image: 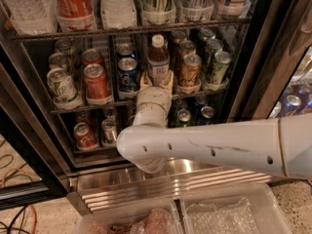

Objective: Pick blue plastic bottle from middle shelf of fridge

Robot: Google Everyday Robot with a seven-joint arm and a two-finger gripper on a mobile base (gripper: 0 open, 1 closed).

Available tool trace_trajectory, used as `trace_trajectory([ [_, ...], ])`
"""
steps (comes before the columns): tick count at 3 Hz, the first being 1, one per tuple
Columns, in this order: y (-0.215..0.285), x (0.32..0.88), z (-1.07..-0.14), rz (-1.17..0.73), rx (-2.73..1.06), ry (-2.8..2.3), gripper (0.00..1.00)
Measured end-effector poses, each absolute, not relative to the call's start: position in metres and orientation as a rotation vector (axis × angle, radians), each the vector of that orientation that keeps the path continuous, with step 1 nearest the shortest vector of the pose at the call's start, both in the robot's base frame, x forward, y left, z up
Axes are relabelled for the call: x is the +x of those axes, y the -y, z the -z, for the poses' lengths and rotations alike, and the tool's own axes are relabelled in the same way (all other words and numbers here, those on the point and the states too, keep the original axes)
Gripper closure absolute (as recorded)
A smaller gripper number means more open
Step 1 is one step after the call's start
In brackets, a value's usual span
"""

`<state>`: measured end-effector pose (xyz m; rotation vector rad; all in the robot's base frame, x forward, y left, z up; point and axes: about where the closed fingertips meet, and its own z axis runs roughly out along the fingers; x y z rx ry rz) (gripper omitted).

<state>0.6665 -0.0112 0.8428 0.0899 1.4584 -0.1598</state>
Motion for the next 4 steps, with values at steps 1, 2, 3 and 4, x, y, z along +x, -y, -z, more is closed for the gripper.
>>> trace_trajectory([
  [1,0.011,0.664,-0.848,0.152,0.096,-1.436,1.00],
  [2,0.011,0.659,-0.857,0.143,0.104,-1.400,1.00],
  [3,0.012,0.655,-0.864,0.137,0.110,-1.374,1.00],
  [4,0.012,0.649,-0.871,0.129,0.115,-1.345,1.00],
])
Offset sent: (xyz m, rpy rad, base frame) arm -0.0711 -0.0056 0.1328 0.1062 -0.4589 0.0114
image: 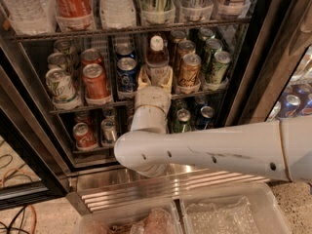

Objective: Pick blue plastic bottle from middle shelf of fridge

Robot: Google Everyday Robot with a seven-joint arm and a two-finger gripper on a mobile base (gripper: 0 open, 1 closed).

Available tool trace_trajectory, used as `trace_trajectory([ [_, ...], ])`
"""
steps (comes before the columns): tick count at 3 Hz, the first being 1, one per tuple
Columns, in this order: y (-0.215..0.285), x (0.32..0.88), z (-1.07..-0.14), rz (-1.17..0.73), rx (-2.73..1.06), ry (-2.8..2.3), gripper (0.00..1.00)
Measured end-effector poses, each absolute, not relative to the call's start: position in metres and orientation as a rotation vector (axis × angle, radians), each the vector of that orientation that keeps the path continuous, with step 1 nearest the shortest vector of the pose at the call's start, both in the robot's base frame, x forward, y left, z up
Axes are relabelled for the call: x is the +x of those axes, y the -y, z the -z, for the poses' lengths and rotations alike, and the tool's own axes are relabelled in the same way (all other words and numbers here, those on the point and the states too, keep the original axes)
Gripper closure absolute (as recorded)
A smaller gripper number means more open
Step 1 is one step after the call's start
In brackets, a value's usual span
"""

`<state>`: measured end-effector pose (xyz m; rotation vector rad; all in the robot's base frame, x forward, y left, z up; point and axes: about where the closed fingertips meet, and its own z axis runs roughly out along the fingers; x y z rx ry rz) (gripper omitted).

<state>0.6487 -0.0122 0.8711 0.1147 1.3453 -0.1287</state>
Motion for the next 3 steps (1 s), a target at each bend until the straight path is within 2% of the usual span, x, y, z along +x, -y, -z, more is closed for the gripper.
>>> trace_trajectory([
  [3,0.021,0.634,-0.883,0.037,0.025,-1.354,1.00],
])
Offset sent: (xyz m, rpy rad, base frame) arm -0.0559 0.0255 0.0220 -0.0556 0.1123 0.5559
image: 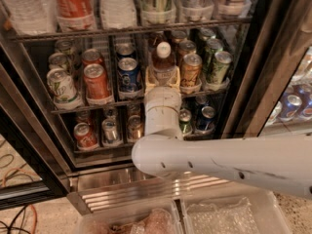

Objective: Pick blue plastic bottle from middle shelf of fridge

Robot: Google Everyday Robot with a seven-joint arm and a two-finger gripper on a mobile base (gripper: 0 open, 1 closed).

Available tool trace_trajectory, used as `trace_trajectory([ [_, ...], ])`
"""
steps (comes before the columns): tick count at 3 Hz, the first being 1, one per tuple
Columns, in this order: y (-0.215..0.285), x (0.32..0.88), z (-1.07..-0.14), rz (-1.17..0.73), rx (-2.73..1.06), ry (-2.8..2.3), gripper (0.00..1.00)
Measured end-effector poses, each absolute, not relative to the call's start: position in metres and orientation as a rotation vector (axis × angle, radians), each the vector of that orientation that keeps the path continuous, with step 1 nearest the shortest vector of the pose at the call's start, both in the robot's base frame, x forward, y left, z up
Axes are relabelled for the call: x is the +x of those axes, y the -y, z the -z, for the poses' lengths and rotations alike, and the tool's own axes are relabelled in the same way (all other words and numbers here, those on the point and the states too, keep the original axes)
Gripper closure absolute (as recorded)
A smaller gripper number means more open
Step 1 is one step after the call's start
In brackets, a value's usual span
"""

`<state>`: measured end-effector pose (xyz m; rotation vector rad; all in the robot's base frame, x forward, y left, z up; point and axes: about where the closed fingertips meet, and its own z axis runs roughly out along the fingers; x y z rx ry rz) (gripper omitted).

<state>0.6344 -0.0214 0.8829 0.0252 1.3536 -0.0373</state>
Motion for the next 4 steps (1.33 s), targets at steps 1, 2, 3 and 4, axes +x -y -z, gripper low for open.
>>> trace_trajectory([
  [1,0.021,0.634,-0.880,0.037,0.025,-1.354,1.00],
  [2,0.023,0.632,-0.880,-0.006,-0.015,-1.376,1.00],
  [3,0.041,0.628,-0.888,-0.020,-0.035,-1.371,1.00],
  [4,0.041,0.628,-0.884,-0.020,-0.035,-1.371,1.00],
])
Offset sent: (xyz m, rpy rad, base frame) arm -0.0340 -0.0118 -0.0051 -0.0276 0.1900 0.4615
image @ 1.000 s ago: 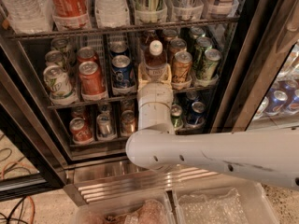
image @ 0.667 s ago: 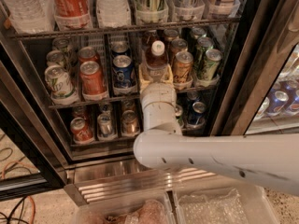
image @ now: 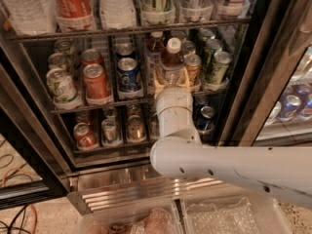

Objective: Pick blue plastic bottle from middle shelf of fridge

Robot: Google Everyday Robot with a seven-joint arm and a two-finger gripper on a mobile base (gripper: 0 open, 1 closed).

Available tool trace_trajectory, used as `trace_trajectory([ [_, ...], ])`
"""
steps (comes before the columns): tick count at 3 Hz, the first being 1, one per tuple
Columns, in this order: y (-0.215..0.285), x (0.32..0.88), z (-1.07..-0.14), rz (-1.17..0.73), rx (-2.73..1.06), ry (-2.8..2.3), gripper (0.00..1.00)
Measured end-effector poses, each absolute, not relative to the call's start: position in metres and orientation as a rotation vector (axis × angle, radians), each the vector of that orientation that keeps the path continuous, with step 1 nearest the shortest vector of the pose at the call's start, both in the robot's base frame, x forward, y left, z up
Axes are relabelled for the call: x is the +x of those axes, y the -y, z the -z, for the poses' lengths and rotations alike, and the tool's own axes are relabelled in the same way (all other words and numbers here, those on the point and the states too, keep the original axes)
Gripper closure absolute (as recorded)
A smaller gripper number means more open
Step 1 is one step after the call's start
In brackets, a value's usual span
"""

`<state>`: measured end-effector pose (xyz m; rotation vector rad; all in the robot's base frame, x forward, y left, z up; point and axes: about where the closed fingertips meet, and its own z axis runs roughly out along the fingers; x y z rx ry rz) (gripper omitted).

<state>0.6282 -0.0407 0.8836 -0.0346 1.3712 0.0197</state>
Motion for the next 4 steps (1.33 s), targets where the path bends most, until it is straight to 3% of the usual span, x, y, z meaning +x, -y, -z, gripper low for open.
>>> trace_trajectory([
  [4,0.051,0.620,-0.885,-0.074,-0.088,-1.367,1.00],
])
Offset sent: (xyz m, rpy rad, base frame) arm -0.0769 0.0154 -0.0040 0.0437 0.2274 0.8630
